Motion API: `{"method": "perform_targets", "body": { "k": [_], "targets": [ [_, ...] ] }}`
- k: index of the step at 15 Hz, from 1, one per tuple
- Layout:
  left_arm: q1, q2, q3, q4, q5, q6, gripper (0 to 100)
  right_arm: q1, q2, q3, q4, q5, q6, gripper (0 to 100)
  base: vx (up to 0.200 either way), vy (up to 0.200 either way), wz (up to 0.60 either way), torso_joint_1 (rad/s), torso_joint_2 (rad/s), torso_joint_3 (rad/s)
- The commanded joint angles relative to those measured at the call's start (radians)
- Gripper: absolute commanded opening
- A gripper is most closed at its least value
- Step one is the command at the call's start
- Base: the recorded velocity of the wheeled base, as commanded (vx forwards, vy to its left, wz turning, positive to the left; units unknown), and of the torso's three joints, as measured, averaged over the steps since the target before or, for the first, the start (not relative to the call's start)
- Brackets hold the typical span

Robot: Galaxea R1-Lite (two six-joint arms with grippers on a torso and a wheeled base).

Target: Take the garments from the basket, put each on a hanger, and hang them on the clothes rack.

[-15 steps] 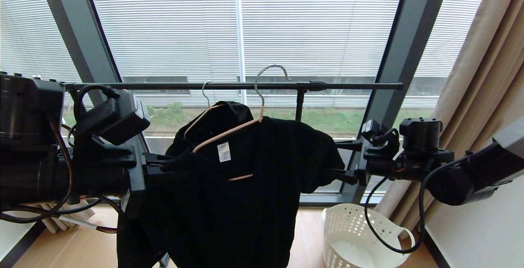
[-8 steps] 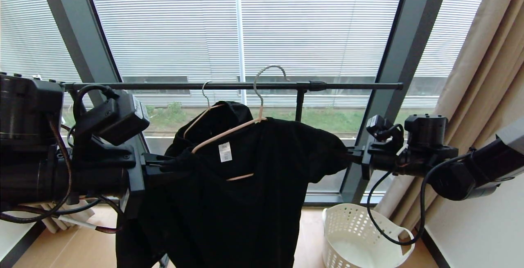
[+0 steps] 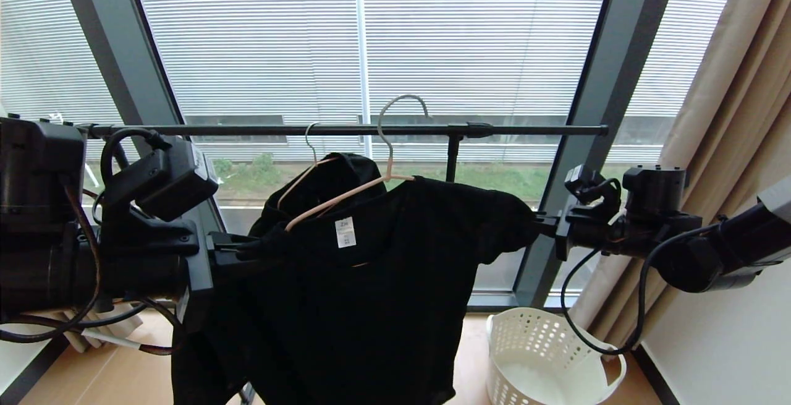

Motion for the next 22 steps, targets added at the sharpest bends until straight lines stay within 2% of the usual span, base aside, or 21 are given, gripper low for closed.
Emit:
{"method": "perform_targets", "body": {
  "k": [1,8,13,14,20,22],
  "targets": [
    [0.002,-0.006,0.0,0.0,0.001,0.0,0,-0.009,0.01,-0.008,-0.001,0.001,0.0,0,0.0,0.0,0.0,0.0,0.0,0.0],
    [0.031,-0.032,0.009,0.001,-0.002,-0.002,0,-0.053,0.053,-0.056,0.001,0.004,0.011,0,0.0,0.0,0.0,0.0,0.0,0.0],
    [0.033,-0.029,0.024,0.001,-0.002,-0.002,0,-0.018,0.042,-0.007,-0.005,-0.001,0.003,0,0.0,0.0,0.0,0.0,0.0,0.0],
    [0.036,-0.029,0.024,0.001,-0.002,-0.006,0,-0.018,0.042,0.001,-0.009,0.001,-0.008,100,0.0,0.0,0.0,0.0,0.0,0.0],
    [0.047,-0.032,0.044,0.001,-0.001,-0.06,0,-0.001,-0.005,0.022,-0.009,-0.001,-0.015,100,0.0,0.0,0.0,0.0,0.0,0.0],
    [0.051,-0.035,0.052,0.001,0.002,-0.062,0,0.017,-0.071,0.071,-0.01,-0.001,-0.052,100,0.0,0.0,0.0,0.0,0.0,0.0]
  ]
}}
